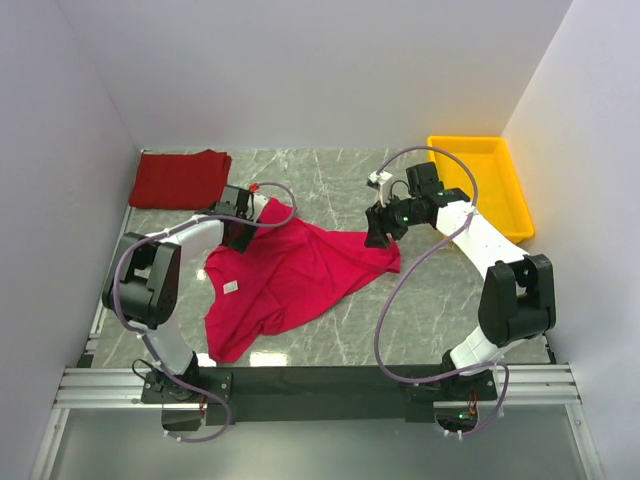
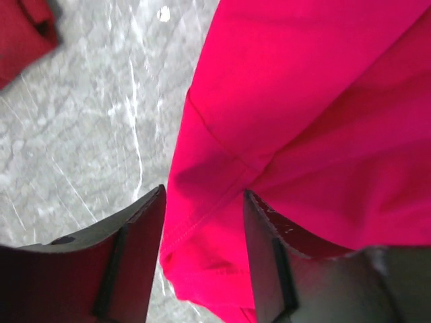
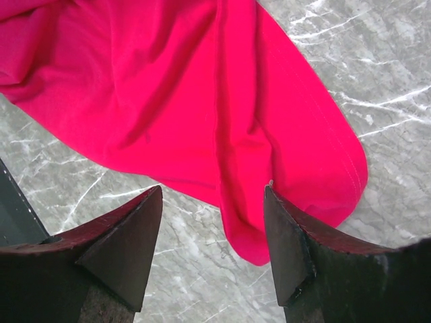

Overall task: Fold and stack the t-shirts
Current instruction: Flatten the tshirt out

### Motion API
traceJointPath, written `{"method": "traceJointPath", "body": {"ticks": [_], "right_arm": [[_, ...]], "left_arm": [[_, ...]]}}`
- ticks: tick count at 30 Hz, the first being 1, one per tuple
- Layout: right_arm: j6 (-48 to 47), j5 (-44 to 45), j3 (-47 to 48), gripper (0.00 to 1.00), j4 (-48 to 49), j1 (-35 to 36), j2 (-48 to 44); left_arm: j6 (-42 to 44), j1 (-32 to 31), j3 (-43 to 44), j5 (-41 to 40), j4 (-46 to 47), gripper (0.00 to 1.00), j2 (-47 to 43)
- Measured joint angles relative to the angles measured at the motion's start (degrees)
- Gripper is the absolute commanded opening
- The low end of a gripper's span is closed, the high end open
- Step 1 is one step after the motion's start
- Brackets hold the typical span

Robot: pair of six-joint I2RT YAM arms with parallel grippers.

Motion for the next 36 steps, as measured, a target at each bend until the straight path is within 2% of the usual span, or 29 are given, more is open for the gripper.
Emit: {"method": "traceJointPath", "body": {"ticks": [10, 28, 36], "right_arm": [[0.1, -0.5, 0.0, 0.68, -0.8, -0.8, 0.1], [0.1, -0.9, 0.2, 0.67, -1.6, -1.3, 1.1], [0.1, -0.9, 0.4, 0.67, -2.3, -1.4, 1.5]], "left_arm": [[1.4, -0.9, 2.5, 0.1, 0.4, 0.48, 3.3], [-0.2, -4.6, 5.2, 3.9, 0.5, 0.48, 3.7], [-1.5, -6.3, 6.9, 3.2, 1.6, 0.48, 4.9]]}}
